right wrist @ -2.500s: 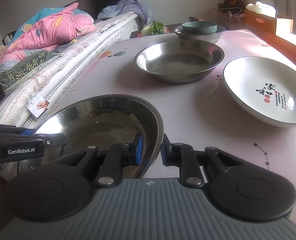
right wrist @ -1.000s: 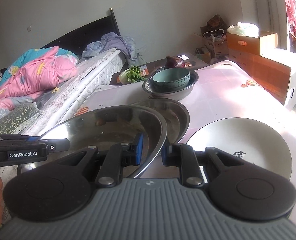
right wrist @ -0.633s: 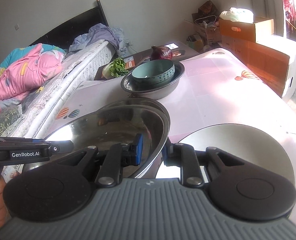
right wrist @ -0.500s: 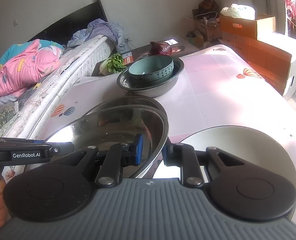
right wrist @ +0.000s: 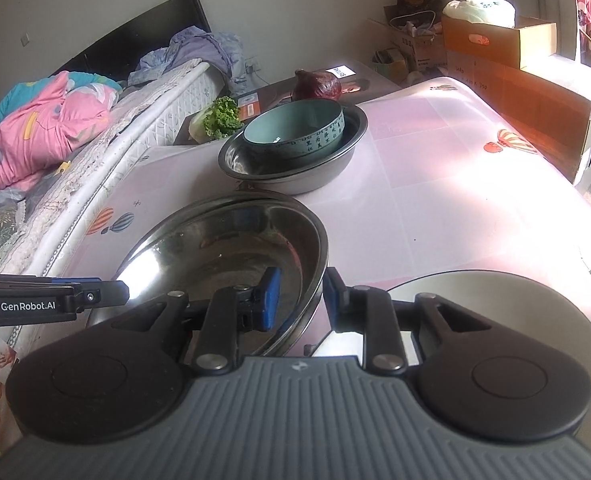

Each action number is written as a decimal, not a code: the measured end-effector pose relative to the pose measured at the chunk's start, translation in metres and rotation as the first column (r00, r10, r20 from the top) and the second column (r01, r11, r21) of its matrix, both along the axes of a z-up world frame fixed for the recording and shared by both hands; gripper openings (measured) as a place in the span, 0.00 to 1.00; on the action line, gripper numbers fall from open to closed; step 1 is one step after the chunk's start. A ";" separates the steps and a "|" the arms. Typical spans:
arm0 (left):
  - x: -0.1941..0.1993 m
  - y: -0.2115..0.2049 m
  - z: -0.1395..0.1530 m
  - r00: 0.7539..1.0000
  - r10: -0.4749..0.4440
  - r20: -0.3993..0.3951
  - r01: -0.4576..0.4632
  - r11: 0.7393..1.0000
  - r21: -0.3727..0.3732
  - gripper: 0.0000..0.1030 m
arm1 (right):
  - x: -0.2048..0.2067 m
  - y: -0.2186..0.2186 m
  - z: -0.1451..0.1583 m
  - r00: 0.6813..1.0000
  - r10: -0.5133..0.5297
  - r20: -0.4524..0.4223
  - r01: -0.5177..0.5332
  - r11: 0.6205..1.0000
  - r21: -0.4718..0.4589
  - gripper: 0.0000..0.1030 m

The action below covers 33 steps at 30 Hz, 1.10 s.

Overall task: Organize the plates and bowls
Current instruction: 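Lower both steel basins onto the table, nesting them, and open both tools, then grasp the white printed plate rim with the left tool while the right tool grasps its rim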

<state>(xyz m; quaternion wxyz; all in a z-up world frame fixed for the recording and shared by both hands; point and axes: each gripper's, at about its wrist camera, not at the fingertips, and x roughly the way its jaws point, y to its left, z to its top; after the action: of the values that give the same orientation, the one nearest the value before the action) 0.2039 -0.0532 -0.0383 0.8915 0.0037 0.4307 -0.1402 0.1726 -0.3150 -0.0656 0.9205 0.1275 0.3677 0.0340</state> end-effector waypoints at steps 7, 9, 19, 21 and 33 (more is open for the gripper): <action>-0.030 -0.002 0.020 0.997 -0.021 0.070 0.020 1.000 0.002 0.64 | -0.033 -0.021 0.019 0.996 -0.039 0.078 0.036 0.999 0.041 0.43; -0.044 -0.007 0.024 0.995 -0.048 0.082 0.049 0.999 -0.008 0.71 | -0.052 -0.034 0.024 0.993 -0.061 0.101 0.056 0.997 0.046 0.49; -0.092 -0.063 0.002 0.967 -0.255 -0.024 0.249 0.957 -0.150 0.75 | -0.132 -0.127 0.014 0.968 -0.224 0.113 0.217 0.974 0.071 0.53; -0.095 -0.079 -0.004 0.960 -0.278 -0.030 0.270 0.950 -0.155 0.75 | -0.138 -0.143 0.006 0.966 -0.239 0.100 0.230 0.969 0.092 0.53; -0.076 -0.132 -0.035 0.956 -0.276 -0.094 0.265 0.958 -0.111 0.49 | -0.108 -0.170 -0.031 0.983 -0.181 0.041 0.172 0.971 0.164 0.37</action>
<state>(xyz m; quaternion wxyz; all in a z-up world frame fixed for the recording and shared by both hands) 0.1284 -0.1856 -0.0732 0.8382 0.0116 0.4668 -0.2818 0.0644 -0.4847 -0.0962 0.9165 0.2323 0.3254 -0.0151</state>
